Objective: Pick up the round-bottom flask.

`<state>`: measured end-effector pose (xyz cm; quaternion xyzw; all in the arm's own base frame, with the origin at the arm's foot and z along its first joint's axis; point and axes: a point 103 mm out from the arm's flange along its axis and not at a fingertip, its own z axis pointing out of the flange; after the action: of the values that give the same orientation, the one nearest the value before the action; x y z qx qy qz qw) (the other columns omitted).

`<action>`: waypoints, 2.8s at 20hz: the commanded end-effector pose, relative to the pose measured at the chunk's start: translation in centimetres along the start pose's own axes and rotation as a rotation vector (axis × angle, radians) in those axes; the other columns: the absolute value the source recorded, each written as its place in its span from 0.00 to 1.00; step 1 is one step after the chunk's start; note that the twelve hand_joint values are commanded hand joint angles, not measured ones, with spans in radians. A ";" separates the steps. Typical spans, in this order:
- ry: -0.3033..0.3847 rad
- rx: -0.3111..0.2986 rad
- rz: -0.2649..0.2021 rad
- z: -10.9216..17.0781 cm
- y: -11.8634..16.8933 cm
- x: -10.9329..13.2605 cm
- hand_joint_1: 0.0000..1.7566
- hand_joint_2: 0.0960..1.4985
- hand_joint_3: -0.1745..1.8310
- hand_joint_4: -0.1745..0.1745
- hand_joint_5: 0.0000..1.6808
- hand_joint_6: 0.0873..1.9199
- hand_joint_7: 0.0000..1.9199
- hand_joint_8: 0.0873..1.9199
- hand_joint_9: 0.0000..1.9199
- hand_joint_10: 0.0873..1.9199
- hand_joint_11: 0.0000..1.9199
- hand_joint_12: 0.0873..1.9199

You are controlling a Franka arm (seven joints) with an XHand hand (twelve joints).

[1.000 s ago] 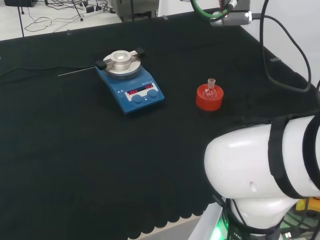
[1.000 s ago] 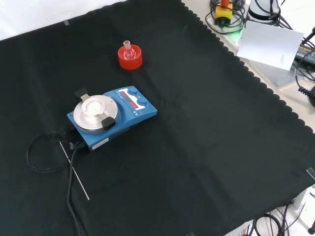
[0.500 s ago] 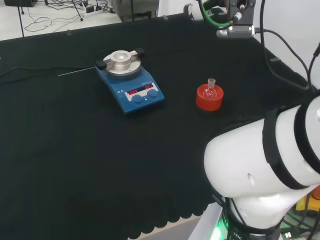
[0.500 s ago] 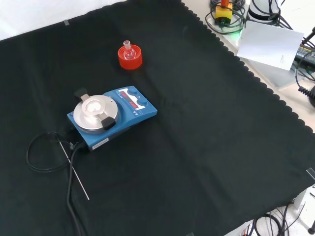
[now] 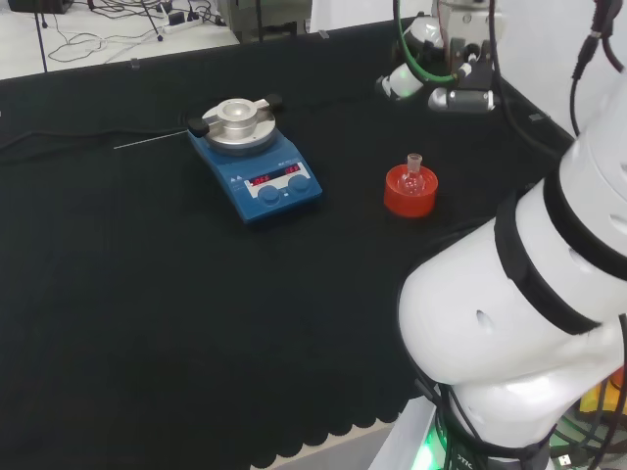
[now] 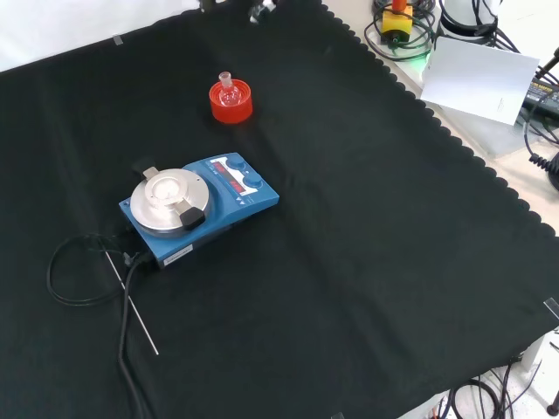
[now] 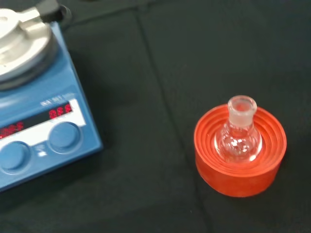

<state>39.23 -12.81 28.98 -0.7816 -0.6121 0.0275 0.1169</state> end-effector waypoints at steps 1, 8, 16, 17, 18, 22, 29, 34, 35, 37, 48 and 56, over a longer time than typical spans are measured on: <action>0.028 0.009 0.043 4.9 3.7 -2.3 0.47 0.45 0.37 0.35 0.36 0.01 0.12 0.30 0.22 0.32 0.07 0.71; 0.060 0.010 0.092 7.8 5.1 -3.5 0.52 0.38 0.43 0.34 0.41 0.07 0.14 0.31 0.24 0.32 0.10 0.70; 0.051 0.015 0.105 10.6 6.8 -4.6 0.52 0.37 0.45 0.32 0.37 0.25 0.15 0.32 0.24 0.32 0.12 0.70; 0.053 0.020 0.106 11.0 7.0 -4.7 0.52 0.37 0.45 0.32 0.37 0.26 0.15 0.32 0.25 0.32 0.12 0.70; 0.056 0.026 0.107 11.4 7.2 -4.8 0.52 0.37 0.45 0.32 0.37 0.27 0.15 0.32 0.25 0.32 0.12 0.70; 0.062 0.047 0.111 12.7 7.8 -5.1 0.52 0.37 0.45 0.32 0.37 0.29 0.15 0.32 0.25 0.32 0.12 0.70; 0.060 0.036 0.113 13.3 8.1 -5.5 0.52 0.36 0.45 0.31 0.37 0.30 0.17 0.33 0.26 0.32 0.13 0.70; 0.059 0.023 0.113 13.8 7.8 -6.0 0.53 0.36 0.45 0.30 0.39 0.31 0.17 0.33 0.26 0.32 0.13 0.70; 0.058 0.022 0.113 13.9 7.8 -6.1 0.53 0.36 0.45 0.29 0.39 0.32 0.17 0.33 0.27 0.32 0.14 0.70; 0.051 0.023 0.116 14.0 7.7 -6.0 0.53 0.36 0.45 0.29 0.39 0.32 0.18 0.33 0.27 0.32 0.14 0.70; 0.050 0.034 0.122 14.7 7.3 -6.7 0.54 0.36 0.45 0.27 0.44 0.35 0.19 0.34 0.28 0.32 0.16 0.70; 0.043 0.030 0.122 15.1 7.5 -6.9 0.54 0.36 0.45 0.24 0.48 0.37 0.19 0.34 0.29 0.32 0.17 0.69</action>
<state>41.74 -18.85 12.13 -0.8159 -0.5600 0.0257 0.1420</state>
